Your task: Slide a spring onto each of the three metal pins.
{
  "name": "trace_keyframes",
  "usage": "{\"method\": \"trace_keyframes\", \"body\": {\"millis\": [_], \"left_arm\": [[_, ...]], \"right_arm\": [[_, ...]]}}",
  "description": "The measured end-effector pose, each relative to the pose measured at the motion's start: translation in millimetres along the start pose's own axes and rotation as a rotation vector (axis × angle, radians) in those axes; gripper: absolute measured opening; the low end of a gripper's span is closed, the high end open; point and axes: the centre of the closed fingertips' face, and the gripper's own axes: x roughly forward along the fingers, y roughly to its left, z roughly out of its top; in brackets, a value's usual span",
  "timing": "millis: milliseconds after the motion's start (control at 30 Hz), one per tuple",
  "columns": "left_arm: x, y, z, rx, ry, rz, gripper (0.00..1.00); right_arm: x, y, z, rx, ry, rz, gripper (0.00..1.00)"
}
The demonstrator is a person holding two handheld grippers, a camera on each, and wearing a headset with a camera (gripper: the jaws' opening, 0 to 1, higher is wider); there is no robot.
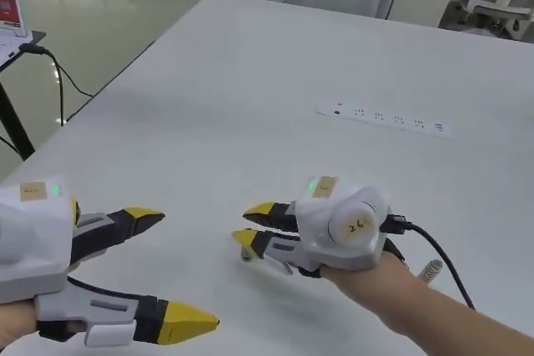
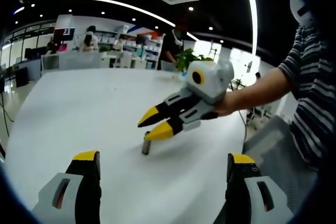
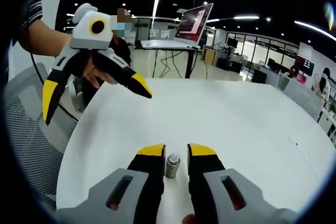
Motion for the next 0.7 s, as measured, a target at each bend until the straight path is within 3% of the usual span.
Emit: {"method": "trace_keyframes", "body": {"millis": [100,333,700], "left_arm": [[1.0,0.2,7.5,-0.009,-0.024,-0.001,0.98],[7.8,-2.0,15.8,0.007,-0.032,-0.01,0.98],[16.9,-1.7,26.5,0.032,-0.038,-0.019,0.98]], "right_arm": [[-7.2,-0.7,2.2,0.016,-0.009,-0.003,0.17],[-22.1,-0.9,3.4,0.042,-0.019,-0.01,0.22],[-52.8,-1.9,10.7,0.089,-0.076,-0.05,0.32]]}}
